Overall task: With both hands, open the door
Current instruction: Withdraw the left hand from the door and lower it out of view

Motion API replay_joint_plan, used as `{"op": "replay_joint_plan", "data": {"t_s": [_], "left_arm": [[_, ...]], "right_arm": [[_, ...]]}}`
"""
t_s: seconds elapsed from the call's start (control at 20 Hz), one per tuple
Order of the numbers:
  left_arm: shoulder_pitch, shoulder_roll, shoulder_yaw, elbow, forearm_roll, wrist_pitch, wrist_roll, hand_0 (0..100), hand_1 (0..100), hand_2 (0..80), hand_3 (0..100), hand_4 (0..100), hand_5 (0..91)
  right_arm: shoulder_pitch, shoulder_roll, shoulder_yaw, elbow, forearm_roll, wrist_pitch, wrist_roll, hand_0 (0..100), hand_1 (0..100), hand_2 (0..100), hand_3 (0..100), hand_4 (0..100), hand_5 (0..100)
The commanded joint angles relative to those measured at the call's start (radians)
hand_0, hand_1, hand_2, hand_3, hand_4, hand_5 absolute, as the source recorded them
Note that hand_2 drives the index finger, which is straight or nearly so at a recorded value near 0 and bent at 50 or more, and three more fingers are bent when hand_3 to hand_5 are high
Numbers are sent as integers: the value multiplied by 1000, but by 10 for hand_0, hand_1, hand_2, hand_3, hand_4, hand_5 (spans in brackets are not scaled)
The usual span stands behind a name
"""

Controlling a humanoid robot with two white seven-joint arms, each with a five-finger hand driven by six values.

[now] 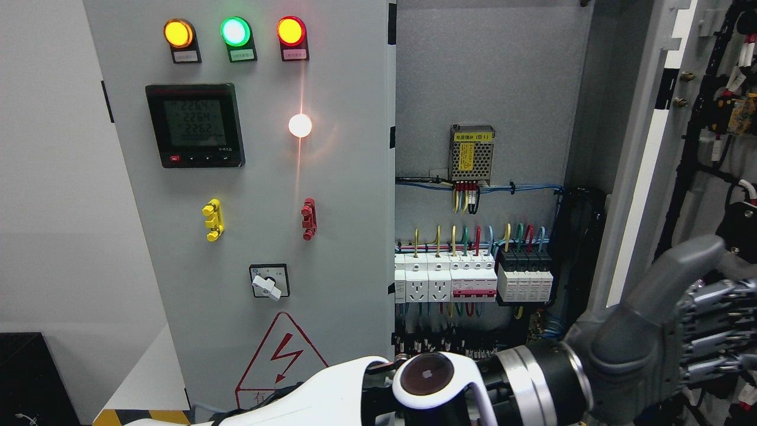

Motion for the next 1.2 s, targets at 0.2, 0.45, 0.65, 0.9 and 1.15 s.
{"op": "replay_joint_plan", "data": {"t_s": [0.2, 0.45, 0.65, 0.9, 1.15], "left_arm": [[276, 299, 175, -189, -2, 6, -1, 0, 0, 0, 0, 0, 0], [428, 378, 245, -190, -2, 3, -4, 0, 0, 0, 0, 0, 0], [529, 427, 271, -201, -2, -2, -6, 0, 0, 0, 0, 0, 0], [692, 464, 313, -200, -29, -3, -7, 0, 0, 0, 0, 0, 0], [937, 461, 379, -180, -155, -6, -9, 0, 0, 0, 0, 0, 0]], "right_arm": [[0, 0, 0, 0, 0, 0, 0, 191, 0, 0, 0, 0, 0], [0, 0, 0, 0, 0, 0, 0, 191, 0, 0, 0, 0, 0], [0, 0, 0, 0, 0, 0, 0, 191, 0, 0, 0, 0, 0], [0, 0, 0, 0, 0, 0, 0, 191, 0, 0, 0, 0, 0], [0, 0, 0, 0, 0, 0, 0, 190, 0, 0, 0, 0, 0]]}}
